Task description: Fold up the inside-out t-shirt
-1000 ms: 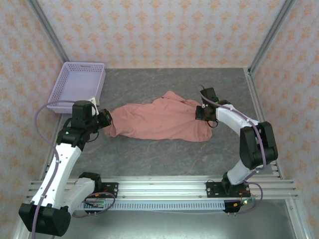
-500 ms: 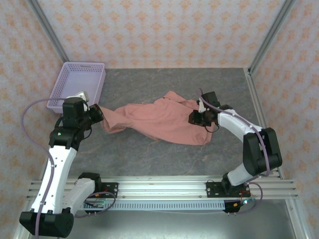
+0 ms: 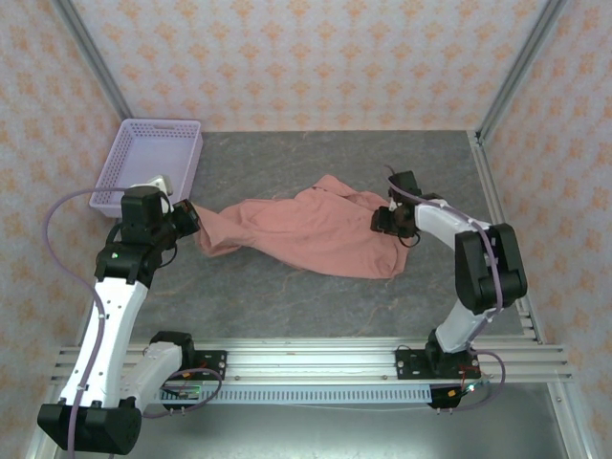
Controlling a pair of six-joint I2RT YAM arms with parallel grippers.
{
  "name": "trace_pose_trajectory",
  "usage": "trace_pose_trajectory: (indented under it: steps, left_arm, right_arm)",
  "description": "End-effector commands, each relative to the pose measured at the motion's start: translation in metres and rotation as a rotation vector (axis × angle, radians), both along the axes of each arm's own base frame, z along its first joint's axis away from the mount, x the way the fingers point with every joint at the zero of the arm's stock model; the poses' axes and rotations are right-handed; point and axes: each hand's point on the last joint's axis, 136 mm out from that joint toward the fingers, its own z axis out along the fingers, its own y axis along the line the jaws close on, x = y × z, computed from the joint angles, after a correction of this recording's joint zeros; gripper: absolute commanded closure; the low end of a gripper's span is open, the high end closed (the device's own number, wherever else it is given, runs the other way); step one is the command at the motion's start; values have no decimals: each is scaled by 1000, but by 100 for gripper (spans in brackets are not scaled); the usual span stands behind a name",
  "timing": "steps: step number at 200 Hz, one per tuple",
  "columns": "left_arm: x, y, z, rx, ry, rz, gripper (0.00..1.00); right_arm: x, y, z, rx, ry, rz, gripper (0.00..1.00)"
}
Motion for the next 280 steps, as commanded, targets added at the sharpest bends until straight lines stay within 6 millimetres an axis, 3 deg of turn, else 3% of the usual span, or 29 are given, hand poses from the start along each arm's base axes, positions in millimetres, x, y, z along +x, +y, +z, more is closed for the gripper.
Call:
trace_pose_trajectory:
  steps: [1,38,66,119,167,207,253,280]
  left_arm:
    - [0,-1,2,7,-4,-18,100]
    - [0,-1,0,4,-1,-21,100]
    - [0,-2,0,4,-2,-24,100]
    - [0,-2,0,2,-1,-27,100]
    - [0,-3,-1,-1,-2,-31,100]
    - [0,-4,-1,-3,0,-33,100]
    - [1,-4,-1,-6,-1,-37,100]
    - [1,-4,-1,-4,1,-35,100]
  right_arm:
    - [19,4,7,32,-38,16,46]
    - [21,17,5,95,-35,49,46]
    - [20,19,13,117,-51,59,53]
    - [15,14,22,109,-72,52,64]
    - [10,12,26,98,-80,51,68]
    - [11,17,26,127,-80,68,80]
    - [2,6,16,66,-33,38,91]
    - [-1,11,22,85,-50,53,99]
